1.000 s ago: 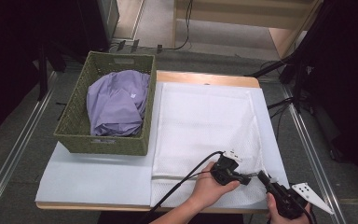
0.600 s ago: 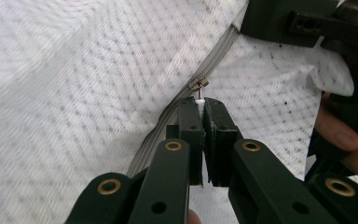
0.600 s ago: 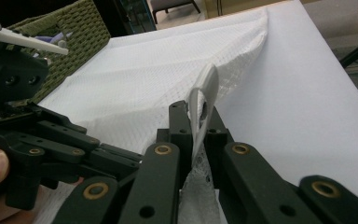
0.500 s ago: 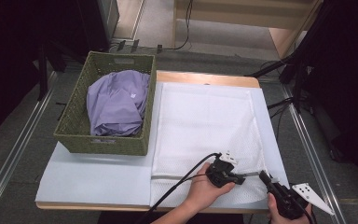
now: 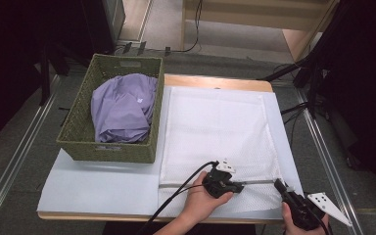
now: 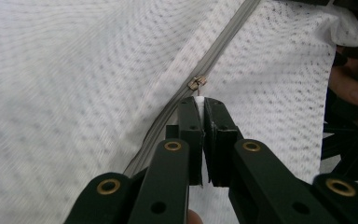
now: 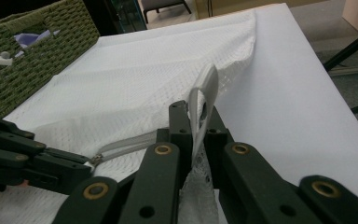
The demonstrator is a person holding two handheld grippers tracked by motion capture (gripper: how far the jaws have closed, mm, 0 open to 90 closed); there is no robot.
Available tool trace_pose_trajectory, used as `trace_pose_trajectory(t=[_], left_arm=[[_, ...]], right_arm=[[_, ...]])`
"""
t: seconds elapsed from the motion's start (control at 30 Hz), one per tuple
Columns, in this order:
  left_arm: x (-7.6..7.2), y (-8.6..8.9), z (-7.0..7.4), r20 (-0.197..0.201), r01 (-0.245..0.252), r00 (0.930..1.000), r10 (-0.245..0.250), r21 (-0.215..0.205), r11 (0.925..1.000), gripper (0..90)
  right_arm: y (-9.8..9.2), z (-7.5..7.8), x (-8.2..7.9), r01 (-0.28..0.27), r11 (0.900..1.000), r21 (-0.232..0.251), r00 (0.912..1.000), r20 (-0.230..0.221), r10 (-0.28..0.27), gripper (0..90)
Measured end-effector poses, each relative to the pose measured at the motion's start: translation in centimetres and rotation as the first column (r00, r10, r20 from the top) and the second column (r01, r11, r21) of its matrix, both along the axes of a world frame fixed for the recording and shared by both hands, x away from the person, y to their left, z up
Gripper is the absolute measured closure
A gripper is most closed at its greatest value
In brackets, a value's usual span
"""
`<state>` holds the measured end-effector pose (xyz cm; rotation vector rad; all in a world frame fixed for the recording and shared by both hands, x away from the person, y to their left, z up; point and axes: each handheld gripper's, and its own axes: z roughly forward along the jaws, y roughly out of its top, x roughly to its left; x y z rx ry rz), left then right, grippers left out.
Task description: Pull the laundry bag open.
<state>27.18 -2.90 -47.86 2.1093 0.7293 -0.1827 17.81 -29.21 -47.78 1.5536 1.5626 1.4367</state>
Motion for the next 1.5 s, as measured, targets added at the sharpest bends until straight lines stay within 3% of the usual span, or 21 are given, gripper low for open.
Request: trace_pose_trajectory(t=[0.47, 0.8, 1.23, 1.5], left_arm=[[-0.8, 5.5, 0.2, 0.049, -0.092, 0.9946, 0.092, 0.014, 0.9956, 87.5], [-1.3, 8.7, 0.6, 0.056, -0.166, 0.9847, 0.165, 0.006, 0.9861, 87.6], [-1.2, 12.6, 1.1, 0.071, -0.239, 0.9691, 0.236, 0.037, 0.9702, 87.5], [-1.3, 14.8, 0.9, 0.078, -0.262, 0.9632, 0.257, 0.058, 0.9633, 87.6]], right_arm=[[0.1, -0.1, 0.1, 0.015, 0.999, -0.038, 0.9999, 0.000, -0.015, 87.6], [0.0, -0.1, 0.1, 0.023, 0.999, -0.049, 0.9997, 0.000, -0.023, 87.5], [-0.2, -0.1, 0.1, 0.029, 0.998, -0.047, 0.9996, 0.001, -0.029, 87.4], [-0.3, -0.1, 0.1, 0.030, 0.998, -0.048, 0.9995, -0.003, -0.030, 87.4]])
